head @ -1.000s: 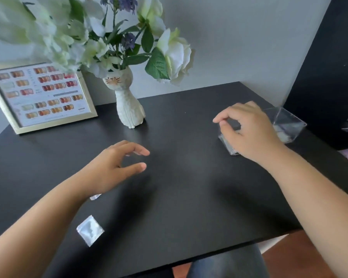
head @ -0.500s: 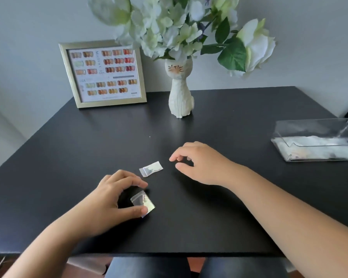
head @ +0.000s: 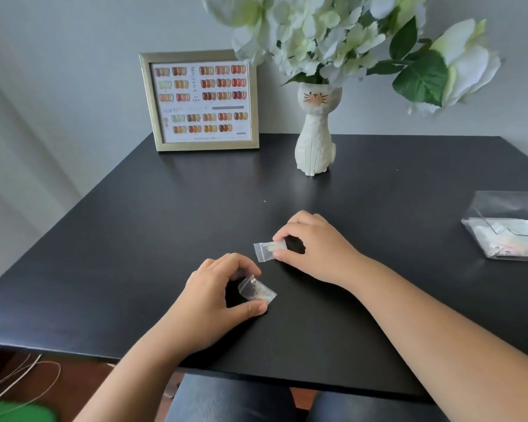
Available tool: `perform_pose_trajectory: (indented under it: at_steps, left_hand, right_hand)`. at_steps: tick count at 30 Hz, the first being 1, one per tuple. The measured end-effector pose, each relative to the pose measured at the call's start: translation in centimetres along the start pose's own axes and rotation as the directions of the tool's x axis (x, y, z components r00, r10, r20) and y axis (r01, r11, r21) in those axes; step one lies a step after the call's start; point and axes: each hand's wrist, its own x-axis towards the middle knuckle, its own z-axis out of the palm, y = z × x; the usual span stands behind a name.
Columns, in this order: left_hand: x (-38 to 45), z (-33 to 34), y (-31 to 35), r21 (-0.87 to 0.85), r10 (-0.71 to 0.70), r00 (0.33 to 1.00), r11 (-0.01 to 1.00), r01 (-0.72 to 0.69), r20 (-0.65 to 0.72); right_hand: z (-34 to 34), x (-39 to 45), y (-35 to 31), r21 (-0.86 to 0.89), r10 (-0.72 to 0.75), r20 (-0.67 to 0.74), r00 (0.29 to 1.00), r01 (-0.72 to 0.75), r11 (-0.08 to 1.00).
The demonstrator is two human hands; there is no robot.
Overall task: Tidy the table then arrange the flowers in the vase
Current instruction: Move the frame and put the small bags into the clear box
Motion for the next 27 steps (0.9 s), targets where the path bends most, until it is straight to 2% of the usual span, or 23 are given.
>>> perform_pose_trajectory:
  at_steps: [2,6,11,17,22,27]
  left_hand:
    - [0.2,0.3,0.1,-0.091,0.002,1.000,0.996,-0.003,-0.011]
    - [1.7,0.2,0.6,-0.234,0.026,0.998,0.972,-0.012,0.060]
    - [4.8,0.4,2.0,-0.322,0.087,0.993,0.945,-0.057,0.079]
    - [10.4,1.7,6.0,-0.306,0.191,0.962,0.944,-0.126,0.194]
    - [14.5,3.9,11.3,-0.342,0.332,0.918,0.907,-0.247,0.216]
    - [17.9,7.2,17.0,-0.406,0.452,0.877,0.841,-0.356,0.166]
  right_hand:
    - [-0.4,-0.3,0.3,0.085,-0.003,-0.016,1.000,0.004,0.996]
    - [-1.6,-0.9,1.0,0.185,0.008,-0.069,0.998,0.005,0.983]
    - [-3.6,-1.9,2.7,0.313,0.158,-0.246,0.956,-0.076,0.947]
    - [-7.2,-4.4,4.9,0.333,0.284,-0.505,0.815,-0.119,0.935]
    - [-11.2,-9.3,7.1,0.264,0.298,-0.726,0.619,-0.150,0.953]
    - [-17.0,-15.6,12.0,0.190,0.411,-0.739,0.533,-0.421,0.887]
